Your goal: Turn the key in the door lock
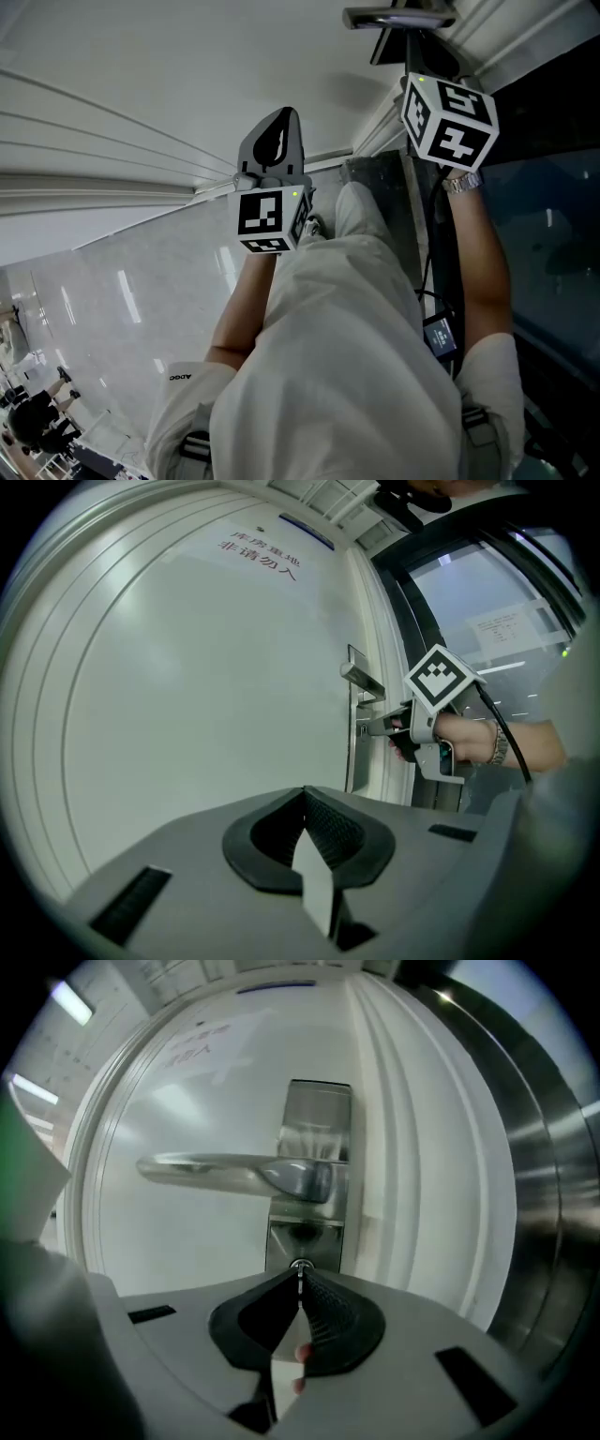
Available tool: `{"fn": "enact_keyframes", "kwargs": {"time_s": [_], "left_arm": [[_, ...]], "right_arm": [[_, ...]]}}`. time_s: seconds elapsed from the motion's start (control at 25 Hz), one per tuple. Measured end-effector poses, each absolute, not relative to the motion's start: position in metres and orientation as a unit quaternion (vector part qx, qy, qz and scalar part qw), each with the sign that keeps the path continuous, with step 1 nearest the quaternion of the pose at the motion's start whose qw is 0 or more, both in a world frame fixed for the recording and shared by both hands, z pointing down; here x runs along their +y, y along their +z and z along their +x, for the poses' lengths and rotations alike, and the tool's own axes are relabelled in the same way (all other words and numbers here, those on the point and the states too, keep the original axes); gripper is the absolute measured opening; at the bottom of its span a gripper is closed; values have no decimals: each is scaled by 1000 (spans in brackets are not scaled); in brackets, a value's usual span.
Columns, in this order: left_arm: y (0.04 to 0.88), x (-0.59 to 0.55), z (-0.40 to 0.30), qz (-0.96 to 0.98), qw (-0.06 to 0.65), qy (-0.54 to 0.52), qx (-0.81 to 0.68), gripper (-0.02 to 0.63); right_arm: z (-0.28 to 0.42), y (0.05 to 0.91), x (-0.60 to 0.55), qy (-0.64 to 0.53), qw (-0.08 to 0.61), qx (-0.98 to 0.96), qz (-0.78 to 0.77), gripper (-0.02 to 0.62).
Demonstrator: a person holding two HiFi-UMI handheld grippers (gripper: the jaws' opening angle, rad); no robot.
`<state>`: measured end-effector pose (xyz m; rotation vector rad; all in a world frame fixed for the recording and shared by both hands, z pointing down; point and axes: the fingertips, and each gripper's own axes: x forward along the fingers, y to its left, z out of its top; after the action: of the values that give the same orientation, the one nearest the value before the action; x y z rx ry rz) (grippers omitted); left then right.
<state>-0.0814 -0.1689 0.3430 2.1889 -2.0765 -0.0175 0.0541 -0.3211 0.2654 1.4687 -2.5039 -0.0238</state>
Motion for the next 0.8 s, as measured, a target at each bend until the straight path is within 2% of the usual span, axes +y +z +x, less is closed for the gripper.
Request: {"fn": "enact_keyframes", "kwargs": {"time_s": [0.24,0.52,0.8], "left_arm": [[342,-172,-84,723,64,-7,-687,8],[344,-172,-87,723,66,-7,-687,8],[350,-166,-99,717,69,-7,-693,8]], "right_arm": [[61,265,-327,205,11,-861,466,12],[63,268,-327,376,-94,-823,416,12],[62,275,-325,465,-158,-786,377,14]]}}
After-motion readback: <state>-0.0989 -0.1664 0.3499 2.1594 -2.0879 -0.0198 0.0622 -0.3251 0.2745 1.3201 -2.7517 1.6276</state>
